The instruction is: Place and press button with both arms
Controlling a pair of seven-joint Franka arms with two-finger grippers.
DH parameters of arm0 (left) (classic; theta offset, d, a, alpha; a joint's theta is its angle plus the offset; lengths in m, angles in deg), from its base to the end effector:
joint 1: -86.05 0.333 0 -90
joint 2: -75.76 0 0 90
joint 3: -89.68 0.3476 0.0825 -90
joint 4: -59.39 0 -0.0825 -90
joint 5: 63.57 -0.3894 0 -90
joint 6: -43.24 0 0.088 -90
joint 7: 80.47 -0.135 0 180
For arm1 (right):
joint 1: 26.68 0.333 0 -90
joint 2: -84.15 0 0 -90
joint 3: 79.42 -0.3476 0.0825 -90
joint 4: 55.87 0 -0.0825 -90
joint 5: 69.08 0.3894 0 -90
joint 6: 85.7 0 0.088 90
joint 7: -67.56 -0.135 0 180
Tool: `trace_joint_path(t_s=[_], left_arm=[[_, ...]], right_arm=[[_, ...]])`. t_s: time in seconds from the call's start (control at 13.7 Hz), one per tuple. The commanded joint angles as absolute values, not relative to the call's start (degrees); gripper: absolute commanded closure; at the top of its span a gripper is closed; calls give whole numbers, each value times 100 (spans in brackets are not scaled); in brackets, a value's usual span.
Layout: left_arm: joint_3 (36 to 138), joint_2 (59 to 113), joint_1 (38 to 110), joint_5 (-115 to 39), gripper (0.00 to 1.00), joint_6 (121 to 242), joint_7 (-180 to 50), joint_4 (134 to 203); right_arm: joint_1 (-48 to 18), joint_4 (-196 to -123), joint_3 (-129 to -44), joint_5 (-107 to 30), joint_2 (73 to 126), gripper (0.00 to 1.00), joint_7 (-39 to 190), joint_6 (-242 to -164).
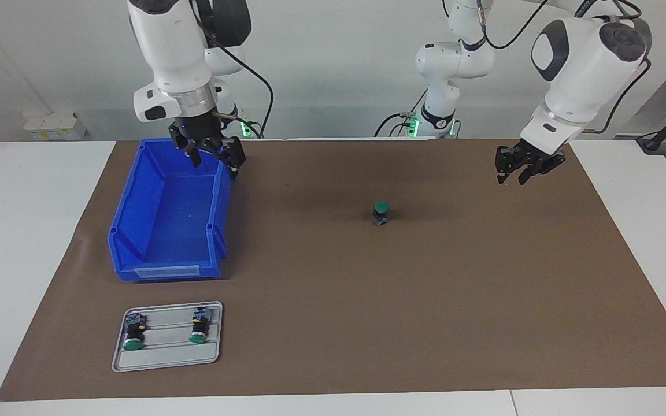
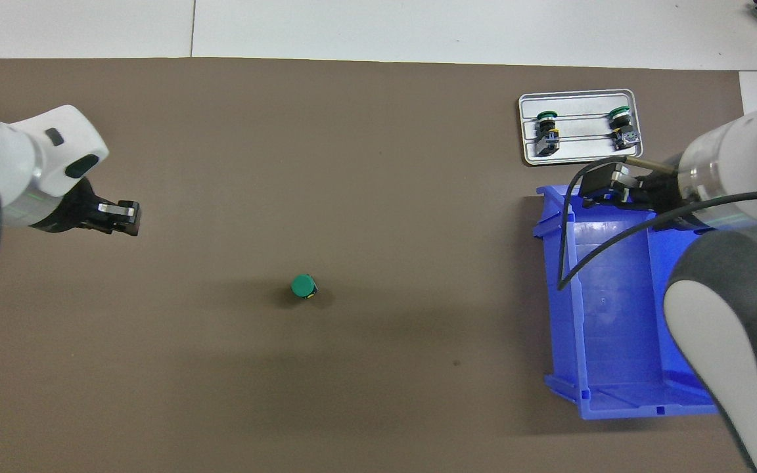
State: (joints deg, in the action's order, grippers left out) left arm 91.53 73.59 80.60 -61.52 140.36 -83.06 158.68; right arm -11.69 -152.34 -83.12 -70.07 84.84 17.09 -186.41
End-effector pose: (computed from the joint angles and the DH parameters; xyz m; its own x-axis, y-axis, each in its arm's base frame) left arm 0.5526 -0.0389 0.5821 0.9946 -0.1034 0.0016 -0.1034 -0.9940 0.0367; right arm 0.5497 0.1836 0.5836 0.8498 -0.5245 0.0520 -0.5232 -0.8514 -0.0373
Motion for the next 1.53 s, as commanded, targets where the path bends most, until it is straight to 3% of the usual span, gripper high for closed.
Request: trace_joint_path(t_s=[0.0,0.73,1.02,1.24,1.46], left_arm=[[9064,7251,8051,-6243,0,14158,-8293,15879],[9064,7189,8218,-6243,0,14071,-8258,15958],[9064,7189,8209,-6234,0,14071,-8258,15958],[9064,7189,8218,-6243,0,14071,-8258,15958],[9064,7189,8209,-6234,0,14071,-8258,15958]], right_arm=[[-710,-15281,-8311,-6987,8748,4,450,-19054],[916,-14710,-8311,-7356,10224,4,-3199,-19785],[1320,-14455,-8293,-7374,10717,4,-3991,-19943],[1664,-13692,-8302,-7698,11559,4,-4676,-19890],[1700,-13471,-8311,-7778,11895,4,-4793,-20047]])
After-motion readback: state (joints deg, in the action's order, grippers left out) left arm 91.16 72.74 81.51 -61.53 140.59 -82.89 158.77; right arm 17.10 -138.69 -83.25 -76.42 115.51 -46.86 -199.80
